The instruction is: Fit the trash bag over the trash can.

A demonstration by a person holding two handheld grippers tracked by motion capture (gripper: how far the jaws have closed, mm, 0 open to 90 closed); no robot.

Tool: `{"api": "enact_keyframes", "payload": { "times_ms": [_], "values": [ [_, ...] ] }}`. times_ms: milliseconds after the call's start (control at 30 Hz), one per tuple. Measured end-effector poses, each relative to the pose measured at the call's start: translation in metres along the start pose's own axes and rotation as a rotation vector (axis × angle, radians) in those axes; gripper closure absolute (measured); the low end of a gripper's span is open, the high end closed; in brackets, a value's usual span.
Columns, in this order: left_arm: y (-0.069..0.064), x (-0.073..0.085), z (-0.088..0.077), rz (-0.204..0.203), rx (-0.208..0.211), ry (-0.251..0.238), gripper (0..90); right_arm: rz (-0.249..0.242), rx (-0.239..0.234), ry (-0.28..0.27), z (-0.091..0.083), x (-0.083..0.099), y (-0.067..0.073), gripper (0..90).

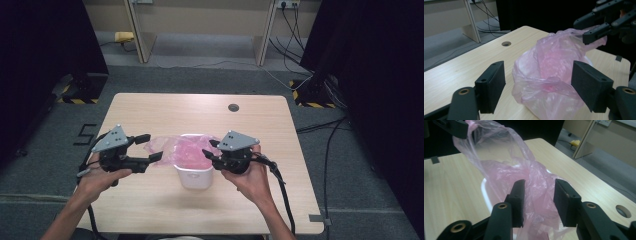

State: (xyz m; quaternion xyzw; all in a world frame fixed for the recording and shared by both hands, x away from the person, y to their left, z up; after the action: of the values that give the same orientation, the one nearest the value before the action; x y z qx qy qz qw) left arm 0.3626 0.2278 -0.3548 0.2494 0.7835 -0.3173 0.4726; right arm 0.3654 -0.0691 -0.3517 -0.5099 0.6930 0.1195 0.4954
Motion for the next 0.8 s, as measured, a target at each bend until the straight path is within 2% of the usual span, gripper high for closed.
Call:
{"api": "enact_keyframes", "payload": {
  "times_ms": [67, 100, 200, 267, 367, 433, 600, 733, 800],
  "values": [
    [0.006, -0.004, 0.006, -0.042, 0.011, -0.006, 28.9, -0.004, -0.008, -0.012, 0.0, 0.0, -0.001, 69.0],
    [0.008, -0.005, 0.008, -0.05, 0.006, -0.007, 31.1, -0.01, -0.008, -0.015, -0.001, -0.001, -0.002, 71.7],
    [0.015, -0.006, 0.017, -0.044, 0.009, -0.001, 47.8, -0.028, 0.002, -0.035, -0.003, -0.005, -0.005, 78.0],
    [0.018, -0.004, 0.024, -0.01, 0.016, 0.002, 63.6, -0.034, 0.007, -0.034, -0.003, -0.008, -0.009, 79.8],
    [0.024, -0.004, 0.035, -0.017, 0.017, -0.002, 75.6, -0.028, 0.034, -0.017, 0.005, -0.01, -0.023, 81.6],
    [0.031, -0.005, 0.043, -0.025, 0.006, 0.004, 79.9, -0.007, 0.044, 0.005, 0.013, -0.007, -0.036, 81.6],
    [0.052, -0.001, 0.067, -0.079, -0.01, 0.038, 84.5, 0.07, 0.012, 0.094, 0.04, 0.01, -0.062, 81.7],
    [0.063, 0.007, 0.084, -0.114, -0.015, 0.077, 84.5, 0.112, -0.002, 0.138, 0.058, 0.021, -0.073, 82.0],
    [0.066, 0.01, 0.089, -0.118, -0.016, 0.092, 84.7, 0.124, -0.008, 0.155, 0.063, 0.026, -0.076, 82.3]
  ]
}}
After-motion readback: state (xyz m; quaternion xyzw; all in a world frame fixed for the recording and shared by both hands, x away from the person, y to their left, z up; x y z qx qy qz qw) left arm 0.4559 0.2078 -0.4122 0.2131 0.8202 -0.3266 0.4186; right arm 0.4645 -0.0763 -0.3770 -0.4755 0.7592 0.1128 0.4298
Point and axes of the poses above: each handheld gripper's, and its own axes: z roughly forward along the jaws, x roughly out of its underside, y roughly to its left, the point moved 2 cm from there along z, roughly forward along the jaws, and after that the axes turned 13 degrees about -z, right-handed, at the moved point
